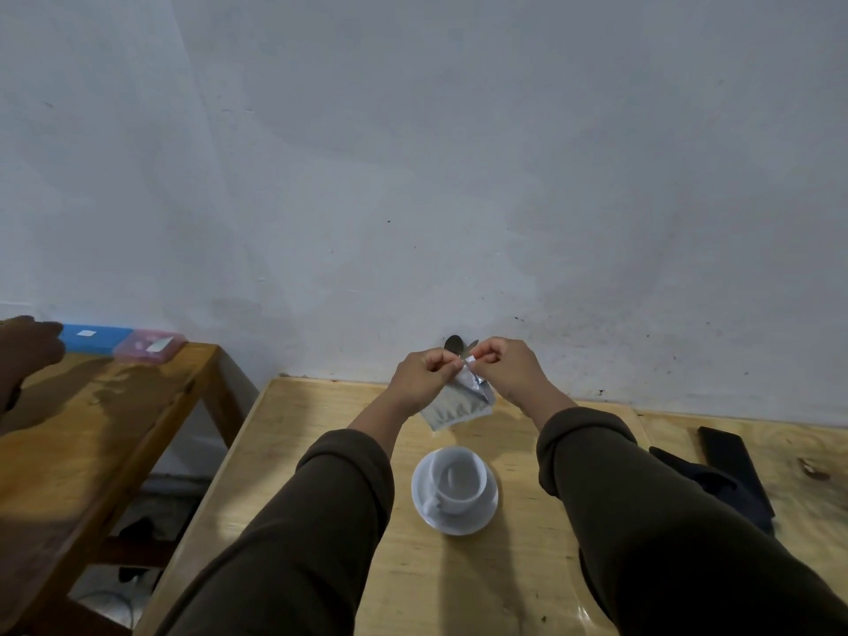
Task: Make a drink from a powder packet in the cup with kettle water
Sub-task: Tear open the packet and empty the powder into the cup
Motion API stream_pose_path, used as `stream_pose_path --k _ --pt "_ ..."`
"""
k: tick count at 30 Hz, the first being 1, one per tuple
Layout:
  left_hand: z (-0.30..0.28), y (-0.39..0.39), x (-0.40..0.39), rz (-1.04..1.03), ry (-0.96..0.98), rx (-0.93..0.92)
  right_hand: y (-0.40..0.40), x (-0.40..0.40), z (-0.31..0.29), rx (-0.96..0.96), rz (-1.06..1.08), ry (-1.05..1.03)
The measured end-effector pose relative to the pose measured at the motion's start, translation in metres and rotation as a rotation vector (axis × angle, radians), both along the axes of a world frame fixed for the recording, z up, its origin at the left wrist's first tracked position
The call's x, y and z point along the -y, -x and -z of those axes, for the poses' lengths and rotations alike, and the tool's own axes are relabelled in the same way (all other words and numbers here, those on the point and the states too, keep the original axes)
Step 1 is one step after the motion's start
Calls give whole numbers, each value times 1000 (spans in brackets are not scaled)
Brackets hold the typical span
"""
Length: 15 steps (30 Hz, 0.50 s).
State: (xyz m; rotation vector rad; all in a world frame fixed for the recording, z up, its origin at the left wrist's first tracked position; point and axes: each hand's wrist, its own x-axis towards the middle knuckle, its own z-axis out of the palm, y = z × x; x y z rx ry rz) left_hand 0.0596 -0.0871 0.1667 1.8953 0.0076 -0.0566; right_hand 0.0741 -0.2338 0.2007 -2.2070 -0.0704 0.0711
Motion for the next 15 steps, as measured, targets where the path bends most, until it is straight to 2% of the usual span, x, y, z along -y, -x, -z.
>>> stream_pose_path --k 7,15 --pt "-1 -3 -2 -25 -49 -2 1 -6 -2 -12 -39 -40" --pt "-1 0 0 -21 -13 15 1 -8 -3 19 1 -71"
